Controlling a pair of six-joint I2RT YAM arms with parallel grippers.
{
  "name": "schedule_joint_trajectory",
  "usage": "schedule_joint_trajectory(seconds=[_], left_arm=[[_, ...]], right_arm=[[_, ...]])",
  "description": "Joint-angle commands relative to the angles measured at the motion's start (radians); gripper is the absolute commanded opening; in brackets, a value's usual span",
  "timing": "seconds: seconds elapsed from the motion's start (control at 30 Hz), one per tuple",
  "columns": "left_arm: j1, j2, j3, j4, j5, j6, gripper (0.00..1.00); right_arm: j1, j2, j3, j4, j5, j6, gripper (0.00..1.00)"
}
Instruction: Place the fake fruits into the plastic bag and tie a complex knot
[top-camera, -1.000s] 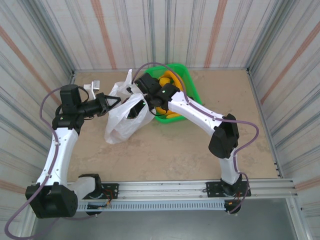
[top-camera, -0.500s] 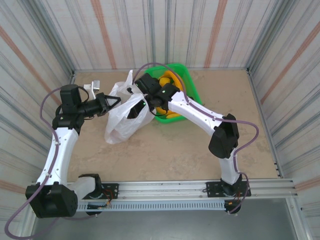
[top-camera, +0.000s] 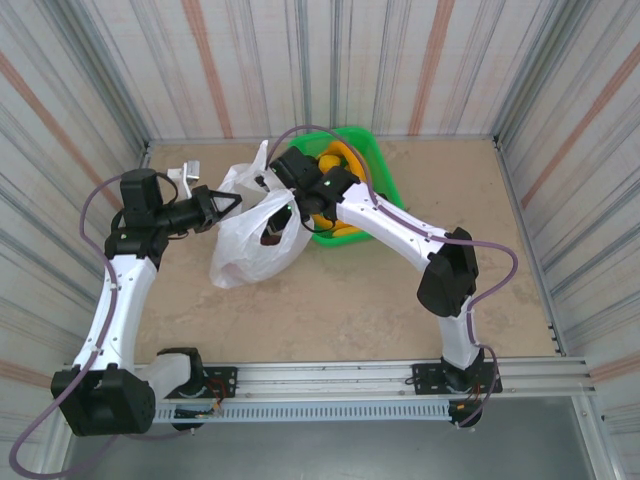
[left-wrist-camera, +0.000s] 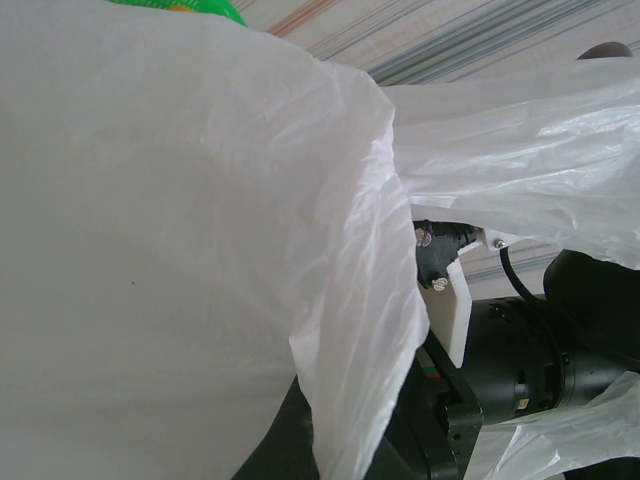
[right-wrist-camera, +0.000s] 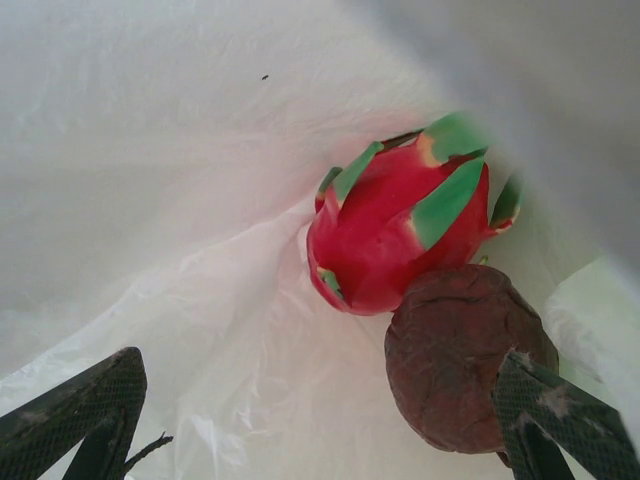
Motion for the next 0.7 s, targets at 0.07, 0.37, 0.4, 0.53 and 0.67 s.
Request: schedule_joint_trajectory(seconds=[0.07, 0.37, 0.4, 0.53, 0.67], left_arm=[[0.004, -0.002, -0.006, 0.014, 0.011, 0.001, 0.00], [0.004, -0.006, -0.008, 0.010, 0.010, 0.005, 0.00], [0.004, -0.009, -0.009, 0.008, 0.010, 0.007, 0.00], [0.004, -0.011, -0.011, 0.009, 0.005, 0.005, 0.00], [0.004, -0.012, -0.012, 0.019, 0.014, -0.005, 0.00]], right_arm=[[0.003, -0.023, 0.028, -0.032, 0.026, -0.010, 0.92], [0.003, -0.055, 0.002, -0.035, 0.056, -0.012, 0.92], [0.002, -0.065, -0.009, -0.033, 0.061, -0.011, 0.92], [-0.015, -0.109, -0.058, -0.019, 0.084, 0.000, 0.92], [-0.037, -0.166, -0.152, 0.014, 0.095, 0.012, 0.92]])
